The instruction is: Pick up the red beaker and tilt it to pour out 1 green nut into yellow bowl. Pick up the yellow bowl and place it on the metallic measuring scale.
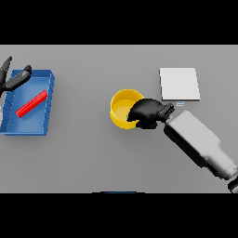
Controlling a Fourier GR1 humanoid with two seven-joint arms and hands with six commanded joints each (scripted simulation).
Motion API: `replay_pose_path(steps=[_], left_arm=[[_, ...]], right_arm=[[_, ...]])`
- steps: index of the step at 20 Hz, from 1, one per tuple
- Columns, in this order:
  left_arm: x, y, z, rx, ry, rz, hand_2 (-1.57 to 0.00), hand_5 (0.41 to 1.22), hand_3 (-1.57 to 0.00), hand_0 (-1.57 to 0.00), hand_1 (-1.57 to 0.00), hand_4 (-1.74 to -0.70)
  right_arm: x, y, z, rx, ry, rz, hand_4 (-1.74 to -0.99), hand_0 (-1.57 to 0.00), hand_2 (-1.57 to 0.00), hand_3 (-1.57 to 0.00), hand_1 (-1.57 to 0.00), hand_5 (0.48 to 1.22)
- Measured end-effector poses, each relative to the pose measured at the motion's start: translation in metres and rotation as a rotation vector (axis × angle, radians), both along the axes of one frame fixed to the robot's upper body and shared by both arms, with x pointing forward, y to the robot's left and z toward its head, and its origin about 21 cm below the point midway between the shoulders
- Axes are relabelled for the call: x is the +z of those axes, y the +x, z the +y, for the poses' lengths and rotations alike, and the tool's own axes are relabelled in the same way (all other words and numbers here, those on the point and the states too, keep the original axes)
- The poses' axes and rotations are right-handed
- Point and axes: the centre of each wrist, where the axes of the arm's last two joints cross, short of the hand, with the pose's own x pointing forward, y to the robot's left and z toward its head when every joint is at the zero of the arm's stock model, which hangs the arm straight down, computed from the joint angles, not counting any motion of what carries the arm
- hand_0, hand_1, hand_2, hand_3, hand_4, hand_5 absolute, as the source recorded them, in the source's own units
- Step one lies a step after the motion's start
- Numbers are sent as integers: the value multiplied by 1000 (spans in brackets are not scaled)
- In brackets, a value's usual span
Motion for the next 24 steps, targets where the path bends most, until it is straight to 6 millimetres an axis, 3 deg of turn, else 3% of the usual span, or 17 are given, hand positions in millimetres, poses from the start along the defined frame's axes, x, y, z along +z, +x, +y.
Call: replay_pose_path(steps=[4,7,9,14,20,24], left_arm=[[-3,-1,7,9,12,9,1,706,1,1,1,-774],[-3,0,0,-7,20,1,1,702,1,1,1,-776],[-3,-1,0,-11,2,-2,1,702,1,1,1,-782],[-3,0,1,0,-22,2,1,704,1,1,1,-800],[5,-2,0,14,-48,11,1,733,1,1,1,-834],[5,-6,0,23,-46,15,1,746,1,1,1,-849]], right_arm=[[25,4,-2,-10,12,-29,-1730,-1540,-1447,-1165,-1538,1214],[40,3,-5,-44,10,-42,-1735,-1555,-1491,-1153,-1554,1217],[52,4,-12,-62,0,-67,-1737,-1561,-1433,-1215,-1560,1219],[59,-8,-20,-99,-5,-99,-1740,-1520,-1520,-1179,-1567,1219],[86,13,-58,-231,13,-210,-1741,-1558,-1528,-1159,-1570,1221],[83,30,-82,-315,15,-260,-1741,-1565,-1548,-1154,-1571,1221]])
